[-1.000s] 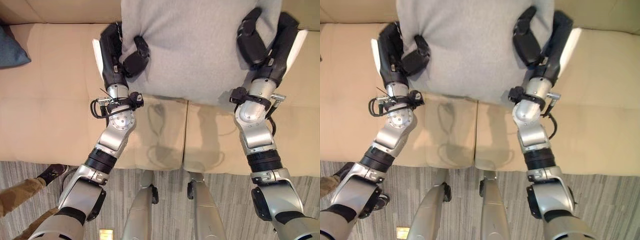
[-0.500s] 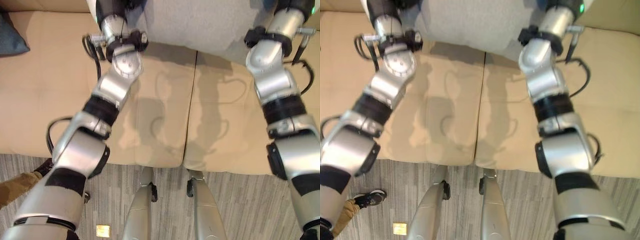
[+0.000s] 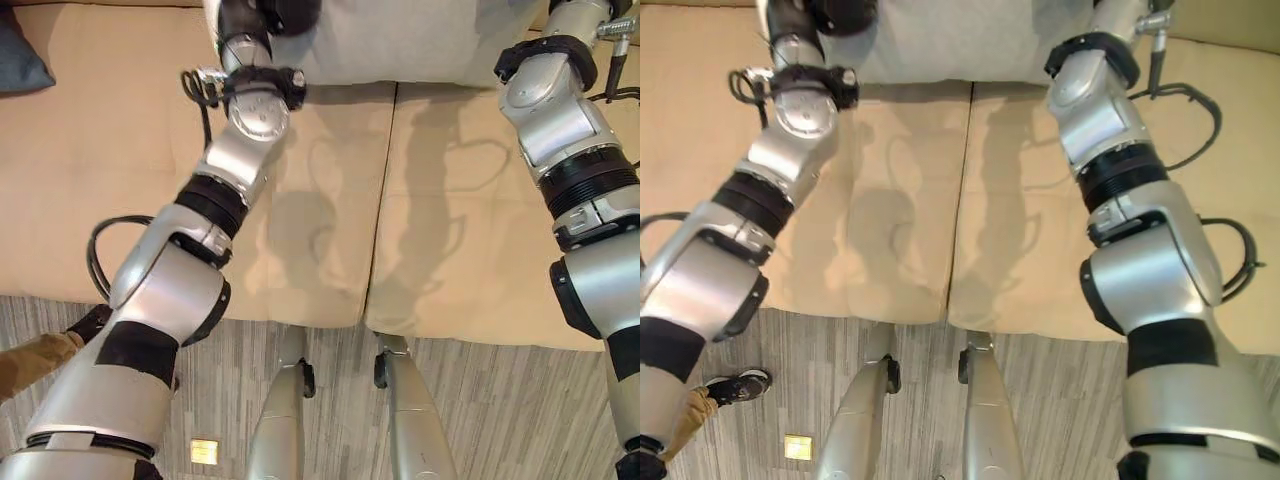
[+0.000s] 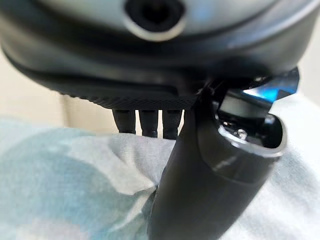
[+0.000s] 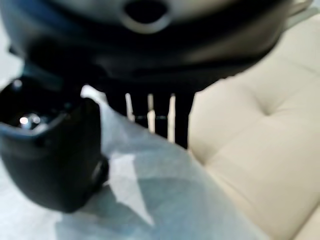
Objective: Pick up all the scattered cushions and arrange them neatly on the sofa.
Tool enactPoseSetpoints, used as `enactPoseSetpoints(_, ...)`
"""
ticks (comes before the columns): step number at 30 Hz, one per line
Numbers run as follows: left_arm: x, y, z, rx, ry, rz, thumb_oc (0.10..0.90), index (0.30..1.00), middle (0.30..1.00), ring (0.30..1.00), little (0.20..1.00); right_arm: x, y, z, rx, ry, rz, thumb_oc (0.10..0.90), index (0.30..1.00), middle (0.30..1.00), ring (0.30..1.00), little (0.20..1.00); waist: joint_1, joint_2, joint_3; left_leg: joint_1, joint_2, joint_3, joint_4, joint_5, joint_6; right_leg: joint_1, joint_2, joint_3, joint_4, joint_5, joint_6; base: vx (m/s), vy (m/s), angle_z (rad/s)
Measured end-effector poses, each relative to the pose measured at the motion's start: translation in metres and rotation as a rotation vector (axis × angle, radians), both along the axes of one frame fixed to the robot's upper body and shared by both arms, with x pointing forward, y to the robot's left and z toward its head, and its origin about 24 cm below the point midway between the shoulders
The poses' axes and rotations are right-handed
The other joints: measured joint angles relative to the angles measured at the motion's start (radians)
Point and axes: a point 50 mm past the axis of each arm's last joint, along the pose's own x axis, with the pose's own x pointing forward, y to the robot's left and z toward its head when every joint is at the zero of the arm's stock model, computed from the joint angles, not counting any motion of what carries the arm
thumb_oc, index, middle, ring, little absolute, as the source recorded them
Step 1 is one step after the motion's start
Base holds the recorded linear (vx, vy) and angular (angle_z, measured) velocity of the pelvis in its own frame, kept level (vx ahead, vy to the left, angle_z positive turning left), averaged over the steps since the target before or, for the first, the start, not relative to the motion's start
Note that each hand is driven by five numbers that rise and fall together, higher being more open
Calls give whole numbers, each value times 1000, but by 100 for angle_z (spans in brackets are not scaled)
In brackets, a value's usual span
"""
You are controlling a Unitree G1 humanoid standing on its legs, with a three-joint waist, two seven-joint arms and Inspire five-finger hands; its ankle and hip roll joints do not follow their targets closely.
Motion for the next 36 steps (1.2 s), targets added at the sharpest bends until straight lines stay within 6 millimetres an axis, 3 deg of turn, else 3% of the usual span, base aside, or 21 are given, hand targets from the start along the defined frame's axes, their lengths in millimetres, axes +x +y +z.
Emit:
enactPoseSetpoints(3, 1, -9, -24, 30, 62, -50, 800, 900, 900, 900, 900, -1, 0, -4, 30, -16, 34, 800, 900, 900, 900, 900, -4, 0, 0, -22, -9, -2, -3, -11, -2, -51, -12, 4, 58, -15, 1, -9, -7, 3)
enactPoseSetpoints(6, 2, -6, -25, 41, 70, -60, 800, 900, 900, 900, 900, 2, 3, -16, 28, 11, 53, 800, 900, 900, 900, 900, -3, 0, 0, -33, -19, 6, -3, -13, -1, -78, -20, 18, 86, -19, 3, -9, -1, -1)
enactPoseSetpoints(9, 4, 19, -17, 109, 48, -12, 800, 900, 900, 900, 900, 2, 5, -22, 40, 7, 100, 800, 900, 900, 900, 900, -10, 0, 0, -31, -19, 11, -3, -11, 1, -79, -20, 25, 85, -19, 3, -25, 5, -4)
enactPoseSetpoints(14, 6, 46, -10, 178, 43, 60, 800, 900, 900, 900, 900, 0, 9, -25, 44, -1, 160, 800, 900, 900, 900, 900, -10, 0, 0, -20, -16, 21, -2, -1, 8, -73, -18, 25, 85, -19, 3, -6, 1, 0)
enactPoseSetpoints(21, 6, 68, -7, 219, 41, 119, 800, 900, 900, 900, 900, 7, 9, -53, 127, 74, 223, 800, 900, 900, 900, 900, -10, -1, 0, 30, -12, 26, -3, -2, 7, -23, -15, 27, 85, -23, 6, -15, 3, 0)
enactPoseSetpoints(28, 6, 72, -23, 210, 73, 120, 800, 900, 900, 900, 900, 8, 26, -69, 174, 82, 307, 800, 900, 900, 900, 900, -11, 0, 0, 36, -1, 35, -3, -22, 3, -22, -5, 31, 87, -21, 1, -17, 1, -5)
enactPoseSetpoints(36, 6, 66, -29, 198, 86, 103, 800, 900, 900, 900, 900, 7, 27, -75, 200, 76, 324, 800, 900, 900, 900, 900, -10, -1, 0, 48, -1, 34, -3, -15, 4, -8, -4, 27, 85, -29, -10, 0, 0, 0)
